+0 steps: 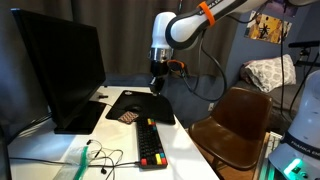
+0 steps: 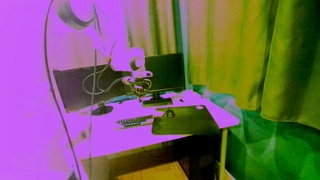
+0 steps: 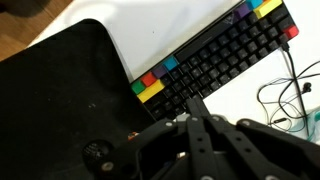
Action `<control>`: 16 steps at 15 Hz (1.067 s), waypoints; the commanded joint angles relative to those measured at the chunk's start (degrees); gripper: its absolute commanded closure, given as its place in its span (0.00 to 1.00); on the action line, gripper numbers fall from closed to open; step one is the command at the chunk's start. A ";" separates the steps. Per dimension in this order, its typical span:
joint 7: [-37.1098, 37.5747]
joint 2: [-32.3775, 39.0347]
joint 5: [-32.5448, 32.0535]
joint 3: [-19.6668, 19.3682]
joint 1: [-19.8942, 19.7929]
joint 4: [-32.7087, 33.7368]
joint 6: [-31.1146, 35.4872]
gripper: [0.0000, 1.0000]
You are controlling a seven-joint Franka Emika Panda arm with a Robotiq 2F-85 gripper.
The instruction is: Push a black key on the right side of the keyboard
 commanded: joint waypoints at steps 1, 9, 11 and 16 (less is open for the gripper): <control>-0.20 0.01 0.22 -0.75 0.75 0.27 -0.18 0.99; -3.17 7.56 0.93 -0.93 0.38 3.22 10.43 1.00; -4.36 10.03 0.30 -1.23 0.43 4.22 13.46 1.00; -6.47 15.26 0.63 -1.58 0.10 6.97 16.20 1.00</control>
